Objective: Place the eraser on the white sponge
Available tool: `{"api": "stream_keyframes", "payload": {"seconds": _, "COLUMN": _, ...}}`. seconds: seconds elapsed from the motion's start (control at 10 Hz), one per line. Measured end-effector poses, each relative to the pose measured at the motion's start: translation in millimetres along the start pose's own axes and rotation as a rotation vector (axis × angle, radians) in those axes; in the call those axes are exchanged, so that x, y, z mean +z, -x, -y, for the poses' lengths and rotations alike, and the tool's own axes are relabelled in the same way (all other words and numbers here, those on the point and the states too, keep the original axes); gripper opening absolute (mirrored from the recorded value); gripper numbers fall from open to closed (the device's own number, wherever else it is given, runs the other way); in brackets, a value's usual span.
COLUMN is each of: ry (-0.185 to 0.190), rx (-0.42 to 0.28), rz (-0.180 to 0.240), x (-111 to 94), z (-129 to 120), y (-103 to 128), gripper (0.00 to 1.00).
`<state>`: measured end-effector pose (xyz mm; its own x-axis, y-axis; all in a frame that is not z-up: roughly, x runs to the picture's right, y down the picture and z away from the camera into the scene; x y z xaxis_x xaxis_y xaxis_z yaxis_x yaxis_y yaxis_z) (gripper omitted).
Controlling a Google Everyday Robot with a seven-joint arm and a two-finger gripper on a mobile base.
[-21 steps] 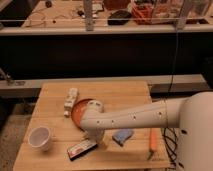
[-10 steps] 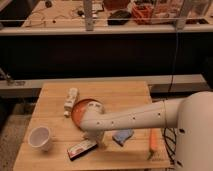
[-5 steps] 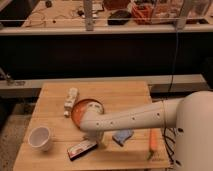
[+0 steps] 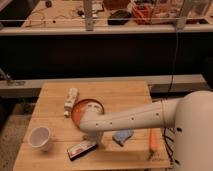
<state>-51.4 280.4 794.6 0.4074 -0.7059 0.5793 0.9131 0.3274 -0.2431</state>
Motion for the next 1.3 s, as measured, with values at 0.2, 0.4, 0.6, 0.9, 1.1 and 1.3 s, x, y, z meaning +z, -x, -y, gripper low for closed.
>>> {"api": "stream_keyframes", "payload": {"seconds": 0.2, "ry": -0.001, "rx": 0.002, "rz": -0.001, "x": 0.7, "z": 1.5, "y": 0.3, "gripper": 0.8}}
{"api": "stream_keyframes", "payload": {"seconds": 0.4, "ry": -0.002, "rx": 0.003, "rz": -0.003, "x": 1.5, "z": 2.7, "y": -0.2, "gripper": 0.8}}
{"api": "stream_keyframes", "payload": {"seconds": 0.6, "ry": -0.003, "rx": 0.005, "rz": -0.004, "x": 2.2, "z": 3.7, "y": -0.2, "gripper": 0.8}}
{"api": "stream_keyframes", "payload": {"seconds": 0.9, "ry": -0.004, "rx": 0.008, "rz": -0.003, "x": 3.6, "z": 5.3, "y": 0.0, "gripper": 0.8}}
{"api": "stream_keyframes", "payload": {"seconds": 1.1, "ry": -0.005, "rx": 0.013, "rz": -0.004, "x": 4.8, "z": 5.6, "y": -1.8, "gripper": 0.8}}
{"api": "stream_keyframes", "payload": {"seconds": 1.3, "ry": -0.006, "rx": 0.016, "rz": -0.005, "x": 5.4, "z": 6.1, "y": -3.2, "gripper": 0.8}}
